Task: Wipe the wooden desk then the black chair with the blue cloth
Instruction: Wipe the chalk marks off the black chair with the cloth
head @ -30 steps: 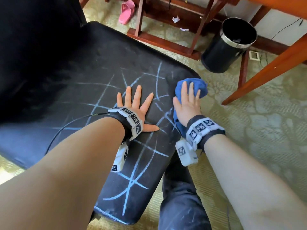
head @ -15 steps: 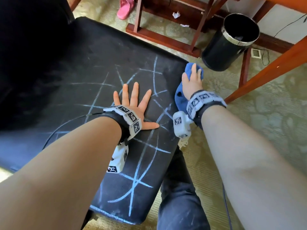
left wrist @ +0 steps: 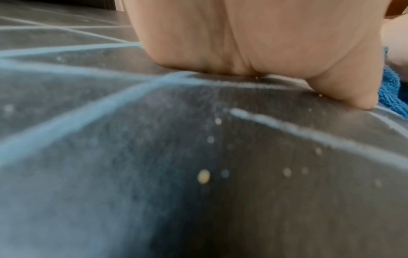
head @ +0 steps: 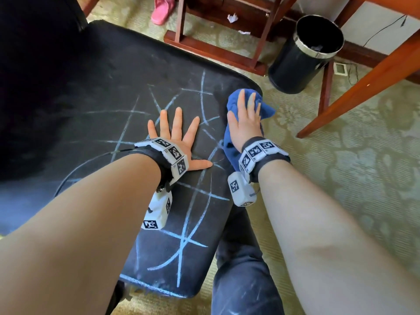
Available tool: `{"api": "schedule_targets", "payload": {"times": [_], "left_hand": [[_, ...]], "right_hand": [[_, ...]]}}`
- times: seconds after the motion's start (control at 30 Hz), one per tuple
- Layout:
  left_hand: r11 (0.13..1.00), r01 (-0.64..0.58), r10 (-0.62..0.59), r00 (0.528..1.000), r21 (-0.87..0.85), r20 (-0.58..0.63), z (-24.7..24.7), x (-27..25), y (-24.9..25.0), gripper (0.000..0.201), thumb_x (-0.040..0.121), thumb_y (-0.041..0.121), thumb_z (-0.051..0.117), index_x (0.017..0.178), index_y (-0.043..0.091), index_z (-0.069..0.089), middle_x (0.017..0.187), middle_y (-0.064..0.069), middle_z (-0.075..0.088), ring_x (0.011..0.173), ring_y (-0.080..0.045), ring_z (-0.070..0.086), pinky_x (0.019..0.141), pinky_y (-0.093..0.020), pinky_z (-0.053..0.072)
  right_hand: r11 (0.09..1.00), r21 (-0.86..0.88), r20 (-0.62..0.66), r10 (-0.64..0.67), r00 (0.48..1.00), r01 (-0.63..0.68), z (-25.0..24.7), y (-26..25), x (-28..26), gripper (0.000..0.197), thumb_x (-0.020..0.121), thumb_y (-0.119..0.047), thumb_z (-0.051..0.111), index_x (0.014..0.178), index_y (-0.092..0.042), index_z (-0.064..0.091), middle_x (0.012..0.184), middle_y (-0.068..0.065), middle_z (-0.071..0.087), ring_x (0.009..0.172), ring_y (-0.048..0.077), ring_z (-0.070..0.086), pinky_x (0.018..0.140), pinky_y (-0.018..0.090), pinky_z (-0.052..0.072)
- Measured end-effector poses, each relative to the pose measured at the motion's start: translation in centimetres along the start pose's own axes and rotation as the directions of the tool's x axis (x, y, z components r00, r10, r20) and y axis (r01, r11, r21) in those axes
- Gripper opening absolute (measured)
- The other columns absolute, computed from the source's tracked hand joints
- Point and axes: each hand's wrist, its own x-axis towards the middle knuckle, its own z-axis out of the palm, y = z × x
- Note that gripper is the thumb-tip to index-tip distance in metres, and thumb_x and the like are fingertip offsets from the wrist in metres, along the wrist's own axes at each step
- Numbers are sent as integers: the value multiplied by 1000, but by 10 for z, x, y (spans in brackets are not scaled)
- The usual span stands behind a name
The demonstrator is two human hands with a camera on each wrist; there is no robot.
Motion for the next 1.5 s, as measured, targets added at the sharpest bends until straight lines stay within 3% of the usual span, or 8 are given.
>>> {"api": "schedule_targets", "payload": {"times": [0.23, 0.47, 0.6, 0.83, 1.1, 1.23, 1.4, 1.5], "left_hand": [[1000, 24, -24, 1000, -1, -10, -1, 4, 1, 112, 65, 90, 30, 140, 34, -32, 149, -8, -36, 137, -40, -27, 109, -61, -9], [999, 35, -35, 999, -12, -31, 0, 5, 3, 111, 66, 90, 31, 140, 34, -31, 149, -8, -36, 138, -39, -27, 109, -59, -10], [997, 64, -65, 997, -37, -33, -4, 7, 4, 111, 66, 90, 31, 140, 35, -31, 150, -7, -36, 138, -39, -26, 109, -59, -9], [988, 102, -110, 992, -117, -61, -8, 21, 5, 111, 65, 91, 30, 143, 35, -27, 151, -8, -33, 138, -40, -25, 109, -60, -7], [982, 104, -125, 983, -159, -133, -10, 27, 6, 107, 70, 86, 33, 146, 32, -20, 153, -9, -28, 140, -39, -22, 109, -61, -6], [979, 115, -137, 983, -171, -124, -13, 29, 6, 108, 70, 86, 34, 146, 31, -20, 153, -10, -28, 139, -40, -22, 109, -62, -5], [975, 120, -147, 980, -189, -132, -13, 35, 5, 111, 67, 89, 32, 147, 30, -19, 154, -11, -25, 140, -42, -20, 108, -64, -3], [975, 115, -141, 981, -189, -130, -13, 38, 3, 112, 66, 90, 30, 146, 30, -20, 153, -11, -26, 139, -42, -20, 108, -64, -3]], "right_hand": [[942, 278, 110, 163, 981, -188, 6, 26, -40, 61, 102, -28, 29, 148, -17, -10, 157, 8, -11, 145, 23, -5, 112, 27, 0], [1000, 7, 82, 20, 996, -21, 22, 7, -53, 61, 102, -31, 27, 149, -18, -8, 156, 8, -15, 142, 38, -12, 115, 45, -2], [992, 126, 77, 4, 997, -13, 12, 10, -21, 58, 102, -31, 27, 150, -21, -4, 157, 7, -12, 143, 35, -11, 115, 43, -1], [887, 362, 120, 263, 957, -289, 10, 20, -42, 57, 103, -30, 27, 150, -15, -1, 157, 10, 4, 143, 25, 10, 112, 29, 7], [997, 65, 192, -41, 981, 29, 10, 5, -33, 60, 102, -30, 29, 149, -23, -8, 156, 5, -16, 143, 31, -15, 115, 43, 0], [965, 247, 177, 45, 983, -88, 5, 7, -8, 59, 102, -28, 27, 149, -21, -9, 157, 6, -12, 144, 27, -9, 115, 41, 2], [946, 159, 196, 249, 948, -281, 10, 24, -18, 61, 101, -37, 27, 149, -24, -9, 155, 15, 14, 129, 32, 37, 107, 38, 27], [960, 128, 259, 210, 943, -249, 15, 26, -43, 64, 101, -39, 26, 148, -24, -15, 157, 12, 0, 143, 32, 14, 115, 45, 14]]}}
